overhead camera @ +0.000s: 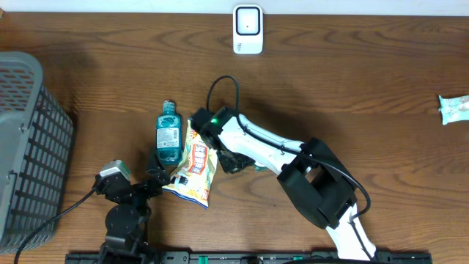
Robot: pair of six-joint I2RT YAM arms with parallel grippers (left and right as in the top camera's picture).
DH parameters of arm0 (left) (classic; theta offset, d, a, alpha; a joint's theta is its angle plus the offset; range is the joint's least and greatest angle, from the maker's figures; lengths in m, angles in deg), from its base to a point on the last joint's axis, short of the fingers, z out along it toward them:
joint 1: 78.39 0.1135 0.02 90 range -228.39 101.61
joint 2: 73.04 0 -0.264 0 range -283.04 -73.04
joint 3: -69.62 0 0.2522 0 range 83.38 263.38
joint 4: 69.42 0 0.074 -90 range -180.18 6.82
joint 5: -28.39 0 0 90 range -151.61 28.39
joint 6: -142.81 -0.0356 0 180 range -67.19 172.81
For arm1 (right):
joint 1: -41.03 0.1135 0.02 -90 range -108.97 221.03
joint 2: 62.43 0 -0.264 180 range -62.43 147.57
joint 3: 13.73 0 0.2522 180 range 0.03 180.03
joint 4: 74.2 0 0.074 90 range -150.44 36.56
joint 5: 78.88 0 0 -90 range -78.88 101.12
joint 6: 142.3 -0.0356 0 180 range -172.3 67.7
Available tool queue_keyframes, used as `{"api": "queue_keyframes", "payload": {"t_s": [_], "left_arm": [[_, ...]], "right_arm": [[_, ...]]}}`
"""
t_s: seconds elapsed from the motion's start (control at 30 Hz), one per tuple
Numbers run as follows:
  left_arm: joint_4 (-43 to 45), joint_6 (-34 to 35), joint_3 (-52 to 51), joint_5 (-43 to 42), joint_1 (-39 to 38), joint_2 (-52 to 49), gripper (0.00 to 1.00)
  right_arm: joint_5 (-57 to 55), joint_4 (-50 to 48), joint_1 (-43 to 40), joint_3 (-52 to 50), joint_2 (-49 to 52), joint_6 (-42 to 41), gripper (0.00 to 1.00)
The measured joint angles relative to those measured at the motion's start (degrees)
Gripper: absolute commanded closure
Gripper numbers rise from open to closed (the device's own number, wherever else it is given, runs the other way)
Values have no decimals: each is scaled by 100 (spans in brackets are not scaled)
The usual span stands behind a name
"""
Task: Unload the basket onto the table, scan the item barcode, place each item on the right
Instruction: 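Lift the green tin and pull it right, away from the snack bag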
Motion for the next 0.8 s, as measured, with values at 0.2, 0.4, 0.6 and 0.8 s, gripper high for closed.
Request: {"api": "queue_keyframes", "payload": {"t_s": [0.2, 0.4, 0.6, 0.8], "left_arm": [[0, 0, 0, 0, 0, 0, 2], [0, 0, 0, 0, 0, 0, 2], [0, 0, 0, 0, 0, 0, 2], [0, 0, 0, 0, 0, 0, 2]], "right_arm": [[-813, 831, -42, -4, 0, -437, 87], [-1005, 1502, -153, 341, -39, -1093, 37], [-743, 1633, -247, 546, -658, -3591, 1], [-376, 1611, -400, 597, -815, -5840, 1]]}}
